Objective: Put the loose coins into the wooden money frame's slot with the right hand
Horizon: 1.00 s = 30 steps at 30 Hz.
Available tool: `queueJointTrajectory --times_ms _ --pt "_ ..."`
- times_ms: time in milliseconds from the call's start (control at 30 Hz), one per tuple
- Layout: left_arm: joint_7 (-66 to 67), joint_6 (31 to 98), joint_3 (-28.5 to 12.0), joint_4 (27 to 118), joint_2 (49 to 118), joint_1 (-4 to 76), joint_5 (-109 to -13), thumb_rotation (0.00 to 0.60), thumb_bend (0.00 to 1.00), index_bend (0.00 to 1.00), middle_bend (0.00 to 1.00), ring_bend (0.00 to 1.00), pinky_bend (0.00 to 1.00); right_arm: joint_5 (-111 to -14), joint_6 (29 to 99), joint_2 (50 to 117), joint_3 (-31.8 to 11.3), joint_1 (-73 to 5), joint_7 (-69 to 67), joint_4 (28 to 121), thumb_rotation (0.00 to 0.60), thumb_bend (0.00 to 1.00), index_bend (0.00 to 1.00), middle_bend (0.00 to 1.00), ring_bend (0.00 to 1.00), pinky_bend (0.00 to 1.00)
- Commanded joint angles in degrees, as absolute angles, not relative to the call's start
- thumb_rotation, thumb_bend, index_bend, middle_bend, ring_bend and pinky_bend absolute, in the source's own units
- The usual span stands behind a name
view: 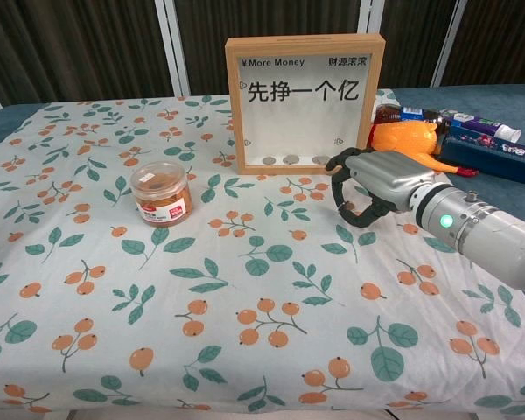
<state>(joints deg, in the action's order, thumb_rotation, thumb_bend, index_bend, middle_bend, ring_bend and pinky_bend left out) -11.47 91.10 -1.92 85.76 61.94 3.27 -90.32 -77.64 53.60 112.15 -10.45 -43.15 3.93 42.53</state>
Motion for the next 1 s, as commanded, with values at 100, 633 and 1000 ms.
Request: queueJointTrajectory --times_ms 100,633,1000 --pt "-11.5 91.1 -1.9 85.7 61.9 3.3 -90.5 0.6 0.45 0.0 0.0 0.0 0.0 -77.6 54.0 112.0 -10.6 -43.2 4.1 42.8 0.6 0.6 0.75 0.29 0.1 0.22" --pt "-11.7 91.2 -1.9 85.5 62.0 3.4 -90.7 0.6 0.45 0.0 0.0 0.0 0.0 -80.9 62.7 104.2 -11.9 -42.1 5.3 56.4 0.6 0.61 0.79 0.32 0.12 0.24" --pt "-11.5 90.5 -1.9 85.7 62.1 3.6 -90.3 0.6 0.45 0.0 0.0 0.0 0.0 -75.2 64.8 90.7 -22.9 -44.3 13.6 82.3 0.6 0.61 0.79 0.32 0.12 0.24"
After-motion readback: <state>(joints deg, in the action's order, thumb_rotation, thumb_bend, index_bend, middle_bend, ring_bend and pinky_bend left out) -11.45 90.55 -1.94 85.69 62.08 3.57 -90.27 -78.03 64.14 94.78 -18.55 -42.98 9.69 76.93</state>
